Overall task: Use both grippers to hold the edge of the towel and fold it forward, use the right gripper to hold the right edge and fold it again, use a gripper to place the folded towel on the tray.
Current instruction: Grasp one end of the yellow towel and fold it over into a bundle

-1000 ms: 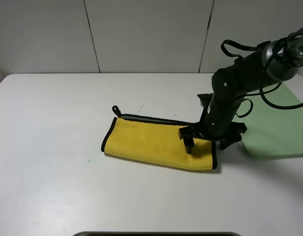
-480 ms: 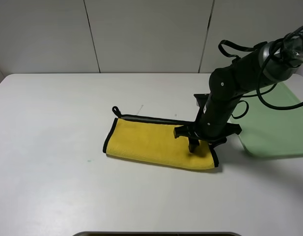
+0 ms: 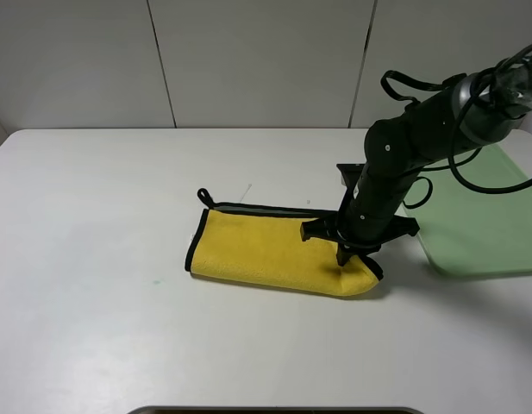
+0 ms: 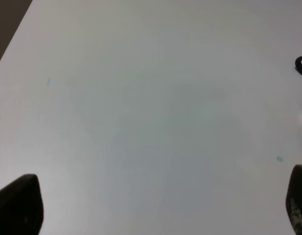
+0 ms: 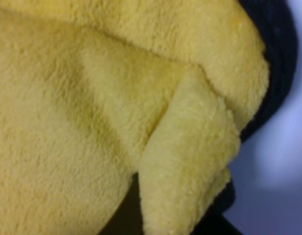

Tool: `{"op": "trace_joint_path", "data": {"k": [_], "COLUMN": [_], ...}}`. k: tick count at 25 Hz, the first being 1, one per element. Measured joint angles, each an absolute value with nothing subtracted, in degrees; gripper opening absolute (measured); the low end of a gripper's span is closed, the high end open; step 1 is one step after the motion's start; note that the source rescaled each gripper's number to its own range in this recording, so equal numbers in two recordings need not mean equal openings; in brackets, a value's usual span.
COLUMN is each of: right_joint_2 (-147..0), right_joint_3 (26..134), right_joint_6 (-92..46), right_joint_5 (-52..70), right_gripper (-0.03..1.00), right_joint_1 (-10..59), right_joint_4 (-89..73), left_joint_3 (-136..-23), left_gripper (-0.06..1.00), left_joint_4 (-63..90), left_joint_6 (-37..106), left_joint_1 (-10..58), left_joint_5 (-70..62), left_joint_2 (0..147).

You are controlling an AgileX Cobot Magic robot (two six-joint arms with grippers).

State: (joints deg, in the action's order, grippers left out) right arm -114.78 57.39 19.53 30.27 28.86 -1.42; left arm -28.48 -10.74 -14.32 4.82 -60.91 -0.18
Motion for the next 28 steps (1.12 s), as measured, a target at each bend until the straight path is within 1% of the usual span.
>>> {"op": "trace_joint_path", "data": {"k": [4, 7, 16, 22, 28], "right_joint_2": [-113.53, -112.27, -110.75, -110.75, -110.97], "right_joint_3": [57.39, 58.92, 72.16, 80.34, 84.52], "right_joint_6": [19.53, 19.03, 9.81, 6.50, 5.72], "right_joint_5": [31.10, 35.01, 49.01, 51.08, 51.29], "right_gripper": [0.09, 0.09, 0.09, 0.09, 0.09], "right_joint_1": [28.74, 28.68, 28.68, 28.68, 28.68], "right_joint_4": [0.54, 1.49, 1.77, 6.44, 15.33], "left_joint_3": [-28.48, -28.48, -28.48, -28.48, -28.48], "left_gripper": [1.00, 1.00, 1.00, 1.00, 1.00], "left_joint_4": [-10.74, -10.74, -10.74, -10.74, -10.74], "left_joint_6": [-14.32, -14.32, -14.32, -14.32, -14.32], "left_joint_1": [4.82, 4.82, 4.82, 4.82, 4.82], "left_joint_5": [-60.91, -60.91, -60.91, -60.91, -60.91], "left_joint_2": [-0.18, -0.18, -0.18, -0.18, -0.18]}}
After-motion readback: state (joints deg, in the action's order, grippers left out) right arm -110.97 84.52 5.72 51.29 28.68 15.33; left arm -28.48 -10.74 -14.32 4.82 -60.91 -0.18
